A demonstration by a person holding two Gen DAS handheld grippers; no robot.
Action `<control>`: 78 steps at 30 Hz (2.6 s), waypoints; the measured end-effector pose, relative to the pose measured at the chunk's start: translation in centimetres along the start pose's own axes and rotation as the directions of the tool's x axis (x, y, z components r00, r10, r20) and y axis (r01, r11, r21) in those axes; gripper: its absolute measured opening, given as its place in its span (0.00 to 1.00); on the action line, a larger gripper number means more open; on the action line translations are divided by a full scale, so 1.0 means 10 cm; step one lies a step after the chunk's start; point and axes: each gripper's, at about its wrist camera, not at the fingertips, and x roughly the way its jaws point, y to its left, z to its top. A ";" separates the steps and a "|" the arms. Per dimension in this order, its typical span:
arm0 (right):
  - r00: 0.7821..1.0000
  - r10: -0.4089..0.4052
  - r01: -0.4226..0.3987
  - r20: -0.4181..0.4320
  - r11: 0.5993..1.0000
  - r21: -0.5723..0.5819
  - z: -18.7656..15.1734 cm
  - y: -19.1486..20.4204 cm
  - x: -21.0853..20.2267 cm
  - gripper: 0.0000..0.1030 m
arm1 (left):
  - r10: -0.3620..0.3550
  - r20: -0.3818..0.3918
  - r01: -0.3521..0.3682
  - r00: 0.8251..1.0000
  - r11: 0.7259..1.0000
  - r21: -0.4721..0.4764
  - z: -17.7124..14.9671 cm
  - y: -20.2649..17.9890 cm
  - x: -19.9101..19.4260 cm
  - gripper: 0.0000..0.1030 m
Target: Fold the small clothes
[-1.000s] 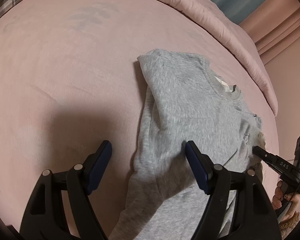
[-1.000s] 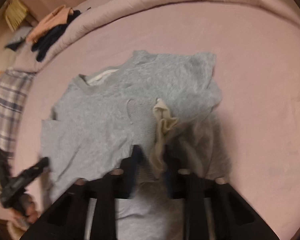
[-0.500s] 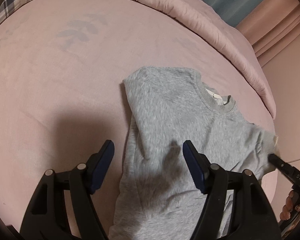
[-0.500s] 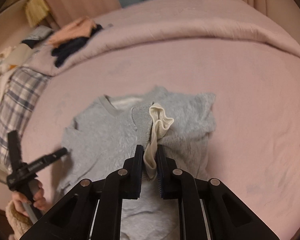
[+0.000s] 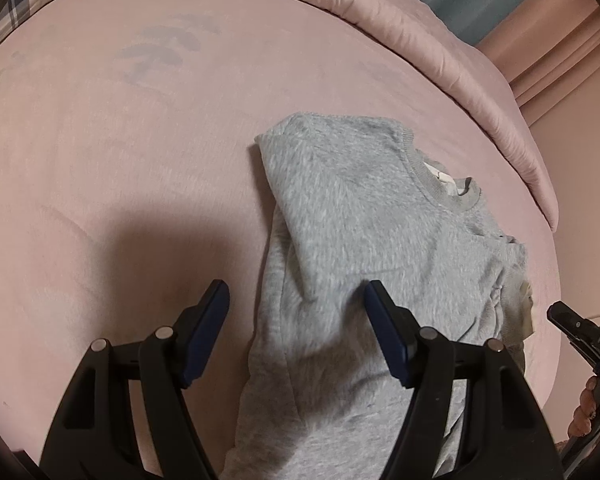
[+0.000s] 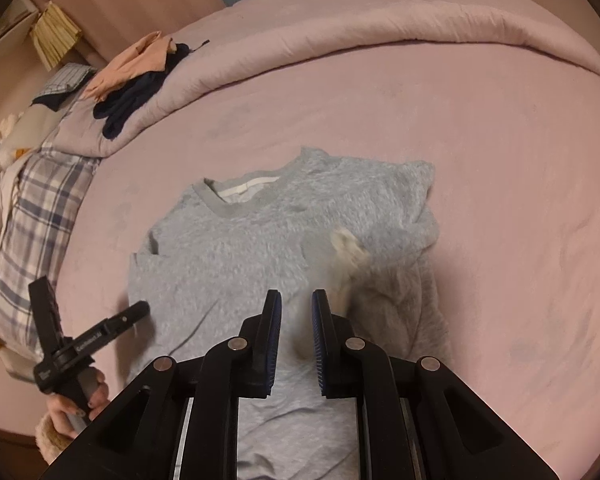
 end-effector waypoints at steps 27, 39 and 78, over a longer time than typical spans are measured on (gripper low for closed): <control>0.999 -0.054 0.054 0.000 0.998 0.039 -0.12 -0.12 0.21 0.05 | -0.035 0.041 0.038 0.999 0.998 -0.056 -0.11 0.22 -0.34 0.67; 0.975 -0.041 0.024 0.219 0.997 0.076 0.02 -0.19 -0.44 0.04 | -0.048 0.032 0.048 0.998 0.999 0.024 0.07 -0.13 -0.19 0.67; 0.970 -0.239 0.233 0.034 0.964 0.128 -0.35 -0.72 0.44 0.04 | 0.135 0.020 -0.136 0.991 0.971 0.198 -0.57 -0.14 -0.02 0.65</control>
